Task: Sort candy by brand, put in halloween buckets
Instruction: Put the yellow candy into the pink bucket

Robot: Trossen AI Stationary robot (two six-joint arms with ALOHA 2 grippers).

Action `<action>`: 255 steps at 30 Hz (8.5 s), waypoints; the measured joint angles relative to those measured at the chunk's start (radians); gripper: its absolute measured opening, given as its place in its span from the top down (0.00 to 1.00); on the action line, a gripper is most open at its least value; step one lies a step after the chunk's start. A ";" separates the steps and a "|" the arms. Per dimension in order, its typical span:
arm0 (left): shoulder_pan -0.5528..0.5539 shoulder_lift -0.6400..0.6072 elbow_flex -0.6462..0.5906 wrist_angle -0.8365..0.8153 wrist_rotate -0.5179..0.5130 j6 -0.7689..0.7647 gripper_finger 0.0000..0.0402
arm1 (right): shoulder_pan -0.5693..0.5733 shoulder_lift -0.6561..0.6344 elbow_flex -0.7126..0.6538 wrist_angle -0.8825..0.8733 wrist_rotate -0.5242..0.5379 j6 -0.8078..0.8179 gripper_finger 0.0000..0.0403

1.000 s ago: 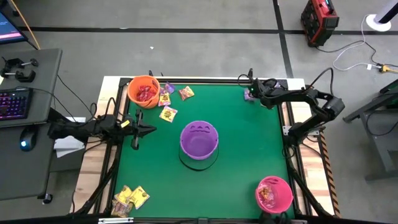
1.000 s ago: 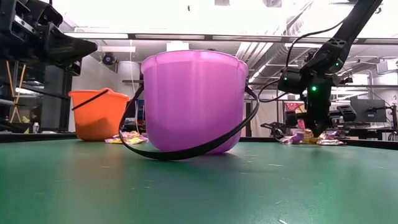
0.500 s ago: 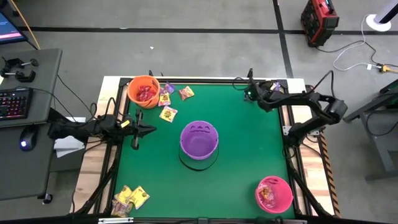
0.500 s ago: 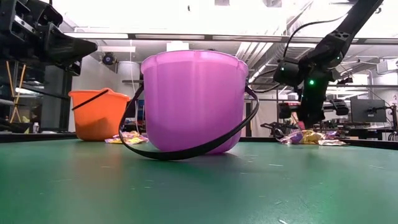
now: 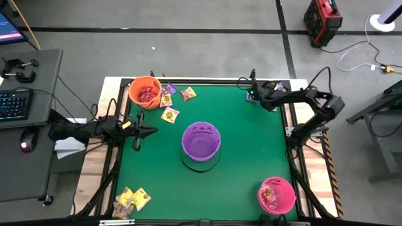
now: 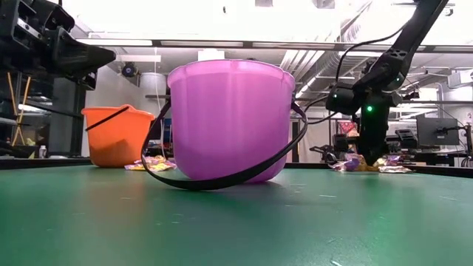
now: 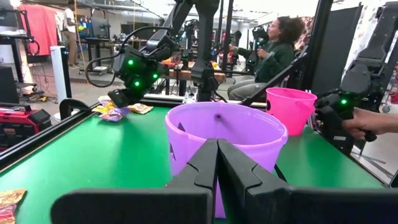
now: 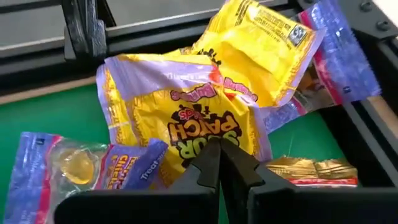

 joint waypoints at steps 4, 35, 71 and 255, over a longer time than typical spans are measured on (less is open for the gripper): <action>0.000 0.000 0.000 0.000 0.000 0.000 1.00 | 0.000 0.011 0.001 -0.001 -0.034 -0.018 1.00; 0.000 0.000 0.000 0.000 0.000 -0.001 1.00 | 0.290 -0.213 -0.002 -0.034 -0.257 -0.233 0.96; 0.000 0.000 0.000 0.000 0.000 0.000 1.00 | 0.102 -0.130 0.001 -0.004 -0.486 -0.530 0.95; 0.000 0.000 0.000 0.000 0.000 -0.001 1.00 | 0.416 -0.144 0.083 -0.254 -0.106 -0.073 1.00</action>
